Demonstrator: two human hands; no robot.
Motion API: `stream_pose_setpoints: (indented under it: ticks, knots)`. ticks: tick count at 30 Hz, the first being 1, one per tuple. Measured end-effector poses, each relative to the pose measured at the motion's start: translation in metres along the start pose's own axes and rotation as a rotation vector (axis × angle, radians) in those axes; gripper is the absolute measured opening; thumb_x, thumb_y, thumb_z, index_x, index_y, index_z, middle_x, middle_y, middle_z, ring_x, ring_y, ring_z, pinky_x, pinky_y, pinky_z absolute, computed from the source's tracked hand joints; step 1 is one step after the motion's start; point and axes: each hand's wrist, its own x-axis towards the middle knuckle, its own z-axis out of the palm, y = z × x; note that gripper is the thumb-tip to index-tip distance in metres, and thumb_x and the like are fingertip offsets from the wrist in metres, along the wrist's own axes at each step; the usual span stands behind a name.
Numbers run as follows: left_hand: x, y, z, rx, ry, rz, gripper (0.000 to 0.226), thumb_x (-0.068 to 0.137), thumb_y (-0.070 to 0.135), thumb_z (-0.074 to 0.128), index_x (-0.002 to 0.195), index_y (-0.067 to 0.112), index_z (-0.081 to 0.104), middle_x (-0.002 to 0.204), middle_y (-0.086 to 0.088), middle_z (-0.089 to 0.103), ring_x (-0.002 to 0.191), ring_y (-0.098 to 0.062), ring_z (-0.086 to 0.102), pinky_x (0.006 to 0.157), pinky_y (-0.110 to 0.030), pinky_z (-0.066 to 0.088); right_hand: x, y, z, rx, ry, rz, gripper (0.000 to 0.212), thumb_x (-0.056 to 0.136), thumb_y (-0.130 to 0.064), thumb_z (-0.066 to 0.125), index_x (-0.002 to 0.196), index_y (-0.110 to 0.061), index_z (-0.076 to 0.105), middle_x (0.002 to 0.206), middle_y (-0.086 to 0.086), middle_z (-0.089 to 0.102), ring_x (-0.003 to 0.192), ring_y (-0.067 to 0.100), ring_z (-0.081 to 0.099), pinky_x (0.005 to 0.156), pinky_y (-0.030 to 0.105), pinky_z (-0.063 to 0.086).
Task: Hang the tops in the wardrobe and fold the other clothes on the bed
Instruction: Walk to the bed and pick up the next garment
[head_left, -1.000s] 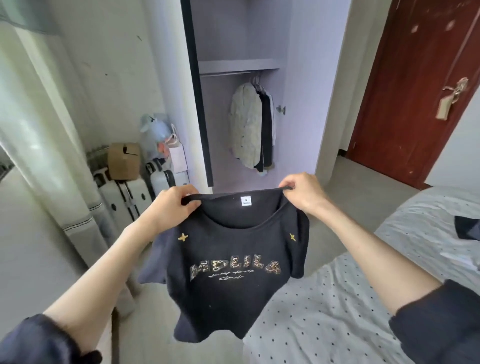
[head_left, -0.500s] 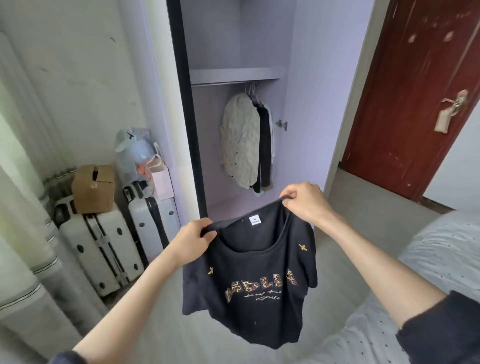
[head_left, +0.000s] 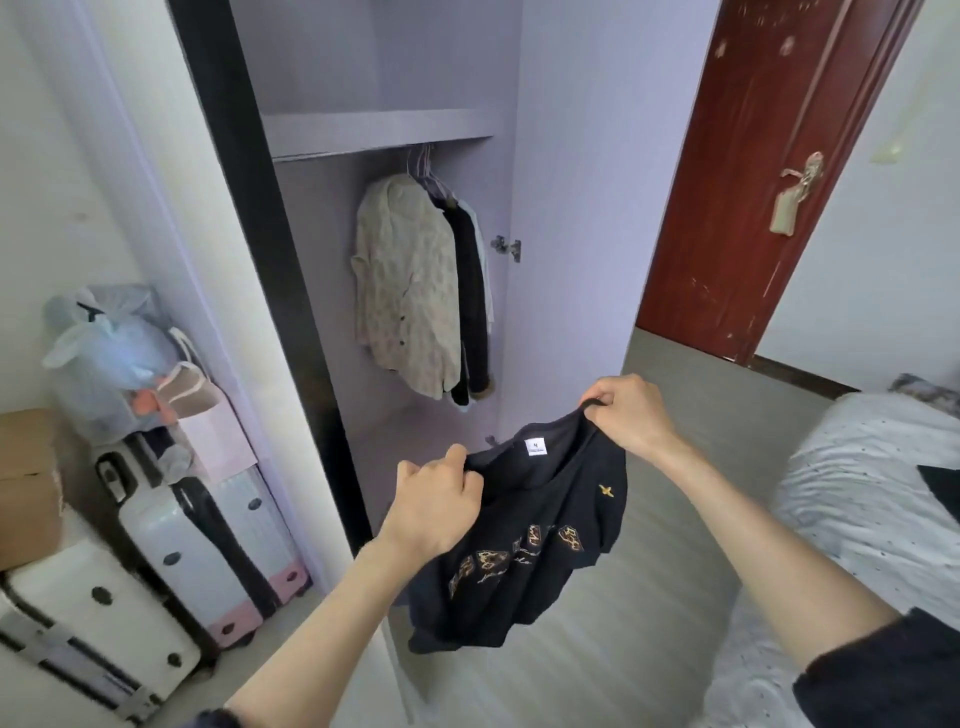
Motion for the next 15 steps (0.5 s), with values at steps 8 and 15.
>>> stream_pose_setpoints:
  ticks: [8,15]
  knots:
    - [0.134,-0.006,0.034,0.076,0.138,-0.023,0.022,0.093,0.040,0.042,0.086,0.019,0.037,0.062,0.007,0.043,0.068,-0.018,0.043,0.086,-0.031,0.026,0.136,0.005,0.027,0.035,-0.094,0.033,0.024,0.082,-0.003,0.052,0.086,-0.015,0.072,0.085,-0.002,0.067,0.092,0.017,0.061,0.085,0.028,0.049]
    - [0.271,-0.055,0.047,0.168,0.199,-0.309,0.012,0.092,0.030,0.039,0.092,0.018,0.036,0.065,0.003,0.052,0.070,-0.022,0.049,0.083,-0.033,0.023,0.269,0.017,0.061,0.053,-0.236,-0.110,0.022,0.084,-0.004,0.054,0.089,-0.014,0.072,0.081,-0.008,0.061,0.083,0.010,0.057,0.078,0.020,0.042]
